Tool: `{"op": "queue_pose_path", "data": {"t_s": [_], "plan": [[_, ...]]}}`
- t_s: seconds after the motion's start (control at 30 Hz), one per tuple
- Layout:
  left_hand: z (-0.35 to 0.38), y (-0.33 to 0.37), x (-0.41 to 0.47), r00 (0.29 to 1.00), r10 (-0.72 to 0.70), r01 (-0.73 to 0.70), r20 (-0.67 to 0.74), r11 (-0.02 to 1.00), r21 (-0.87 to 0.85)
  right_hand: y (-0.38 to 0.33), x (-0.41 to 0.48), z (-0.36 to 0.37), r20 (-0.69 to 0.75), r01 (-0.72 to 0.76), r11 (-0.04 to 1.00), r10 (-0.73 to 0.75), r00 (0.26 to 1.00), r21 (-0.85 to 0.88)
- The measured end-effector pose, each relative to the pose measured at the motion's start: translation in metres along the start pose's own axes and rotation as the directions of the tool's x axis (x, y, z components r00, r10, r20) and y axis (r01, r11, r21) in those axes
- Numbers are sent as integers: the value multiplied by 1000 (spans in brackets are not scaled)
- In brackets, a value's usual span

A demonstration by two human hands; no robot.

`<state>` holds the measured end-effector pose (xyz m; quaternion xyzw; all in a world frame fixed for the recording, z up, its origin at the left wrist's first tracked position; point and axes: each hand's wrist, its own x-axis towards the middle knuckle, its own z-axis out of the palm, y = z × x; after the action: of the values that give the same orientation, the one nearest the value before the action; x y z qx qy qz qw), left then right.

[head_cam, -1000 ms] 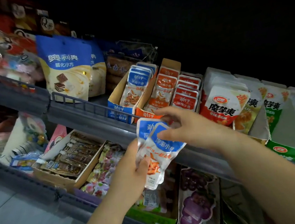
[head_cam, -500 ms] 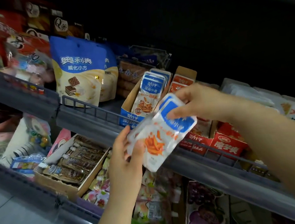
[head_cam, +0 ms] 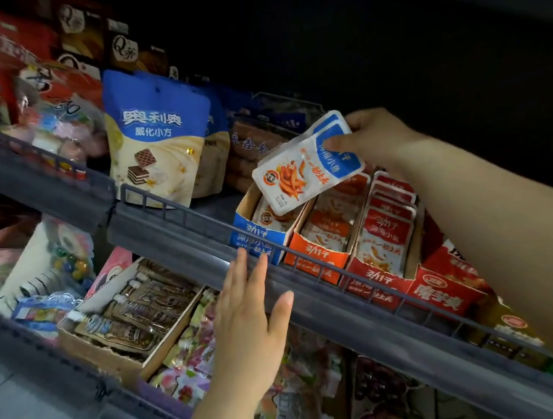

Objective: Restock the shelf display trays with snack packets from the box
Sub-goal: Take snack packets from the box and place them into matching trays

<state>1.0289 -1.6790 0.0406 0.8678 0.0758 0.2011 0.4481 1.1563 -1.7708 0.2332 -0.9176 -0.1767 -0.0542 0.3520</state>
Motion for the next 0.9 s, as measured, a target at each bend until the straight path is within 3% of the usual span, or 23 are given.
{"op": "queue_pose_path", "data": {"t_s": [0.17, 0.33, 0.57, 0.9], "plan": [[-4, -4, 0, 999, 19, -18, 36, 999, -29, 1, 8, 14, 14, 125, 982, -124, 992, -141], [-9, -8, -1, 997, 33, -32, 66, 999, -26, -8, 9, -1, 137, 205, 940, -173, 975, -274], [-8, -7, -2, 997, 49, -46, 55, 998, -43, -19, 8, 10, 326, 287, 822, -132, 936, -492], [-4, -5, -1, 999, 49, -48, 21, 998, -47, 8, 6, 41, 206, 133, 982, -103, 973, -134]]}}
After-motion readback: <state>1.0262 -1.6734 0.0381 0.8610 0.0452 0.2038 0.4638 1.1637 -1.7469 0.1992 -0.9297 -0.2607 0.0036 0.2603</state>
